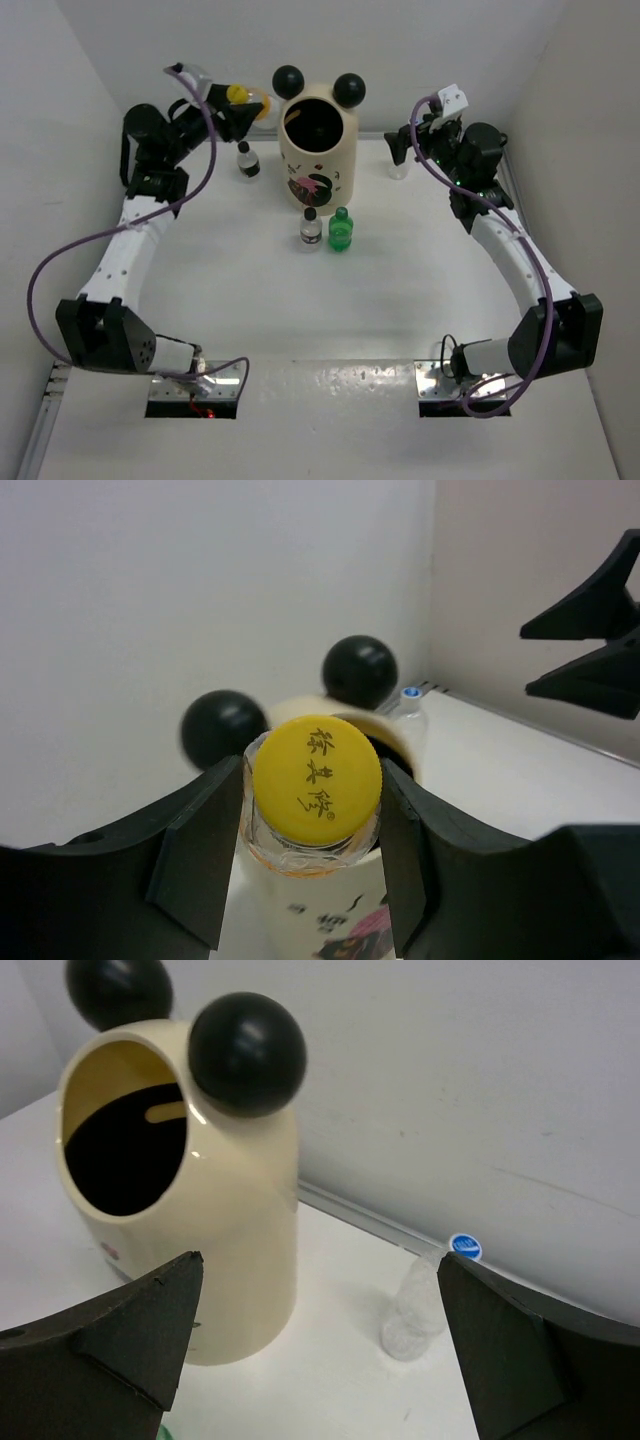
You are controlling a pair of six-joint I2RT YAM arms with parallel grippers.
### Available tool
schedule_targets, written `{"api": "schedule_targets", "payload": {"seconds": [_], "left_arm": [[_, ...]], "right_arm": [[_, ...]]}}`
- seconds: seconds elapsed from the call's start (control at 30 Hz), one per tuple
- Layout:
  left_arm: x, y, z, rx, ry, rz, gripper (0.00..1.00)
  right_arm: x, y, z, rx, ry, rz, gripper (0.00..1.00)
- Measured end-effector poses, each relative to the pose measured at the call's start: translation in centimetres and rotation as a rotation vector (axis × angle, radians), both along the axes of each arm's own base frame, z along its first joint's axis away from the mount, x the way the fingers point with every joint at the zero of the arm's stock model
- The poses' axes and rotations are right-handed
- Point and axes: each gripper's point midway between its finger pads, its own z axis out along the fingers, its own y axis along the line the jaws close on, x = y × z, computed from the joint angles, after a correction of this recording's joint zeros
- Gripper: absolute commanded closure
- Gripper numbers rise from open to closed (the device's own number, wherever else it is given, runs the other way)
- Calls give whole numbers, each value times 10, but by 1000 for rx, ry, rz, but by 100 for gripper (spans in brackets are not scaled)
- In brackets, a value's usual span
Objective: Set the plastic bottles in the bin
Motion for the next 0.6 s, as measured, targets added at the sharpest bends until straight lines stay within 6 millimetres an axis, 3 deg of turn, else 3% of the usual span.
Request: {"api": "schedule_targets", "payload": {"seconds": [0.1,0.23,0.4,0.47,0.5,0.6], "left_arm": [[21,-39,-7,-9,27,-68,92],[52,-80,-33,-6,91,-107,92],[79,-101,-73,4,179,-72,89],[86,-105,-83,16,192,-54,71],[88,-106,-87,23,196,-42,46],[92,-109,-92,45,192,-18,21]], "right_arm": [[3,-12,-7,14,16,-45,0],[5,-19,-18,17,33,-73,0],[4,-25,-29,19,42,-104,0],[2,-28,-33,24,39,-122,0],[2,-31,-34,27,38,-134,0],[3,-36,-38,34,40,-164,0]]}}
